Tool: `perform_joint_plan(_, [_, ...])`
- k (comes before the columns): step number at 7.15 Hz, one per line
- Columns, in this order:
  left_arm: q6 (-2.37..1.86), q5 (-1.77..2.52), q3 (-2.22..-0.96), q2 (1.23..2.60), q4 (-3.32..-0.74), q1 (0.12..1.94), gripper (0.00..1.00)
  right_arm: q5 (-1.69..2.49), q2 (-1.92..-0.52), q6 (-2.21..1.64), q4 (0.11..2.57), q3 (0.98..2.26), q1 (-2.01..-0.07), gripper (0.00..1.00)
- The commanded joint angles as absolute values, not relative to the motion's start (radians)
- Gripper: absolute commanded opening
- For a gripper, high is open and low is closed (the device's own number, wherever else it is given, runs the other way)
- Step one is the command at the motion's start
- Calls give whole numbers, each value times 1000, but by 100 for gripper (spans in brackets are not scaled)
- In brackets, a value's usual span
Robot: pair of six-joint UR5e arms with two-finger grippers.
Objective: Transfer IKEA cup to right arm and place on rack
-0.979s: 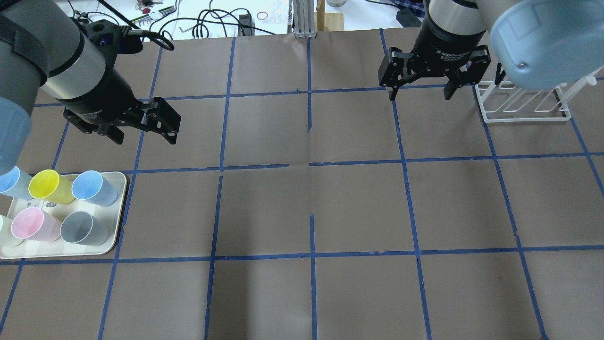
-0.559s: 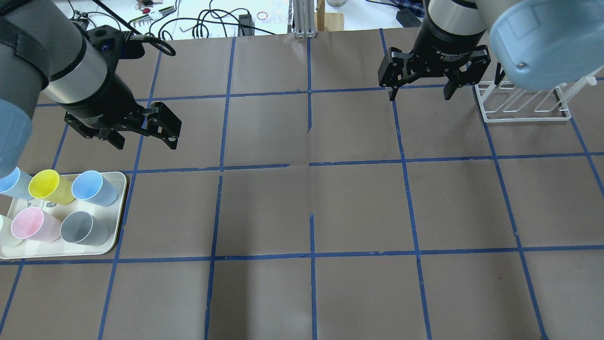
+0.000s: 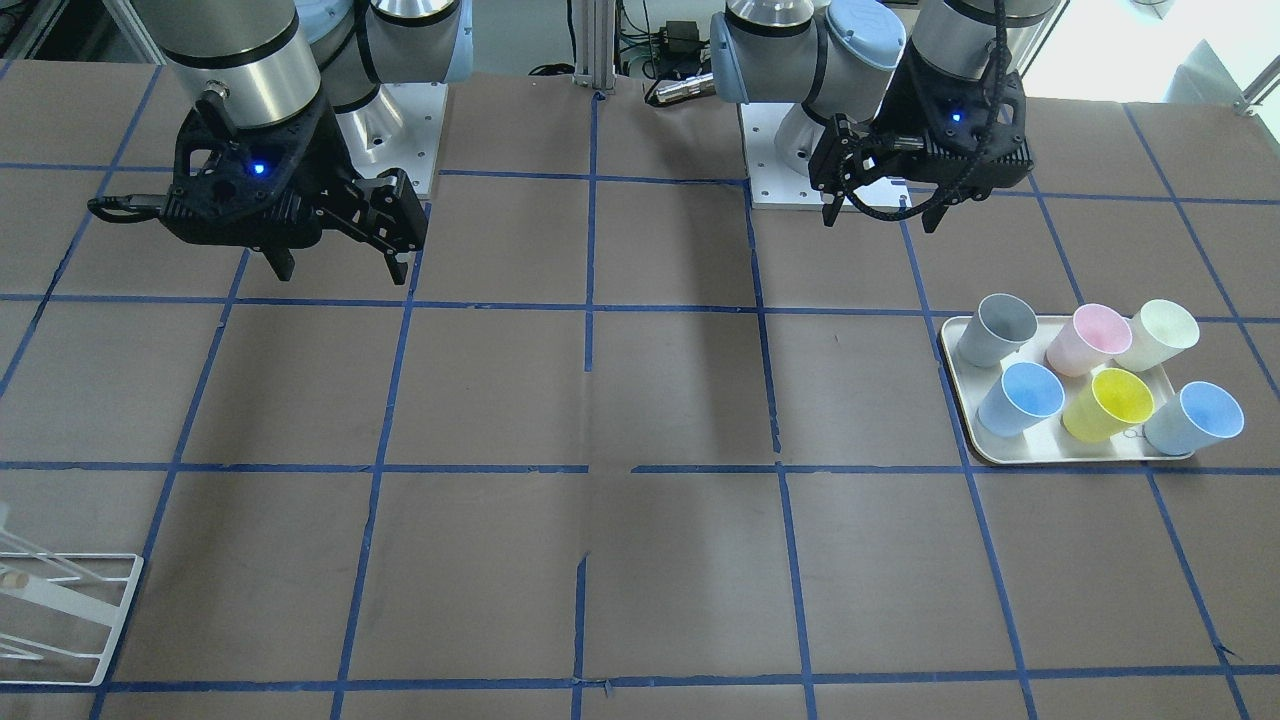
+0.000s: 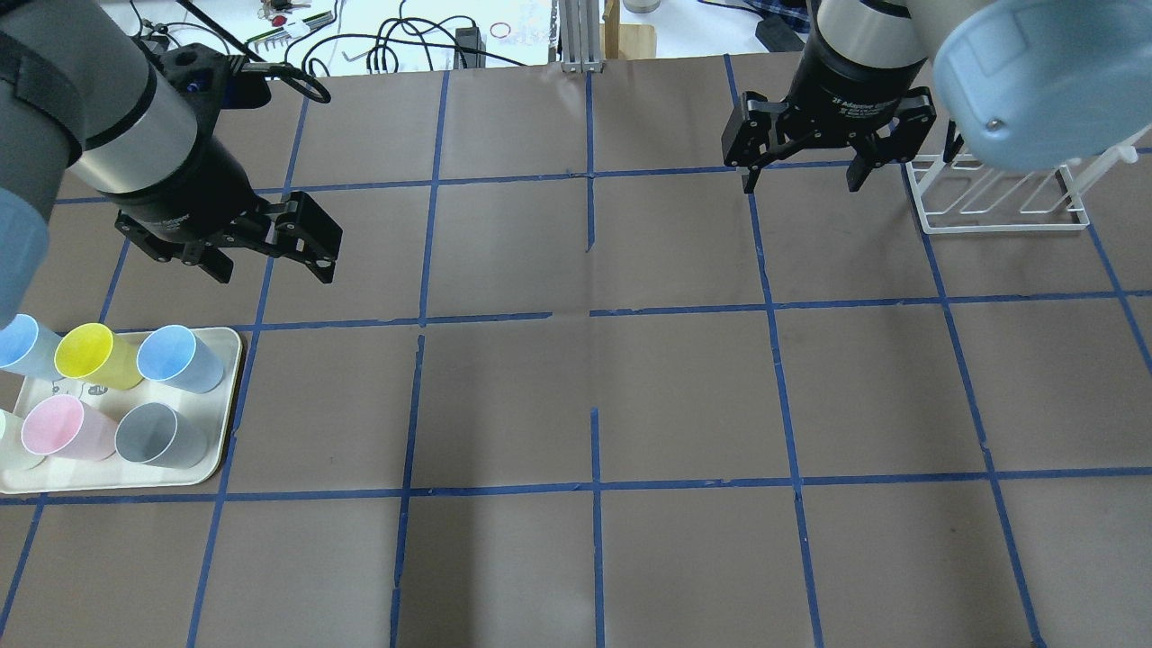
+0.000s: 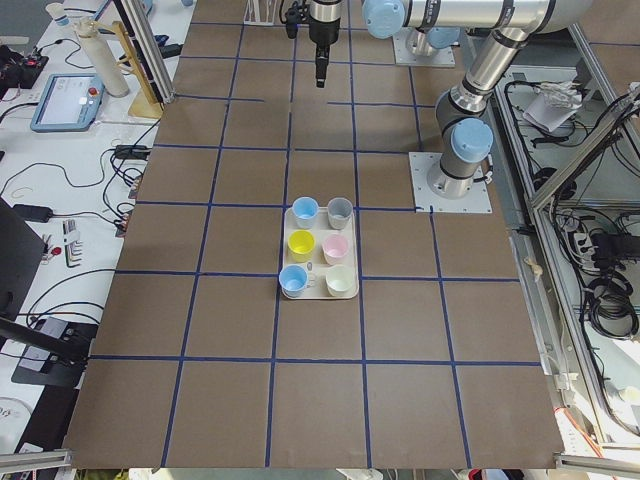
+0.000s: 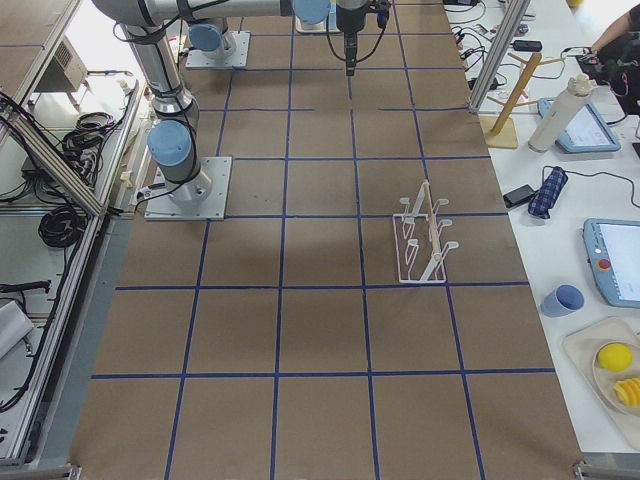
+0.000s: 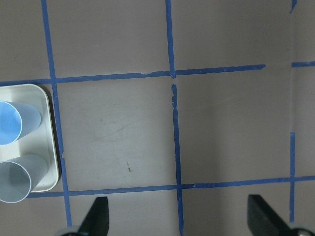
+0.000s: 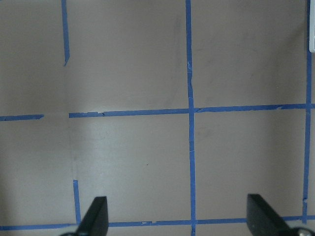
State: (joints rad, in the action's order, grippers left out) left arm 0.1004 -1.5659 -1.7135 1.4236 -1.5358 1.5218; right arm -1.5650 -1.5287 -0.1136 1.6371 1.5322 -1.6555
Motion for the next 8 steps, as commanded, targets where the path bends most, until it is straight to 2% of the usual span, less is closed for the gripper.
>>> perform_joint_plan(1, [115,-1568,-1716,1424,-1522,1516,100,-1565,-1529,-114,1637,1532,-1655,100])
perform_joint_plan(5, [317,-1675,-1715,1462,-1505,1246,100,-1565,-1528,-115,1637,1532,-1655,100])
perform_joint_plan(8, [492,-1675,-1733,1518,-1390,1160,100,-1563,-1531,-115,1638,1532,-1658,100])
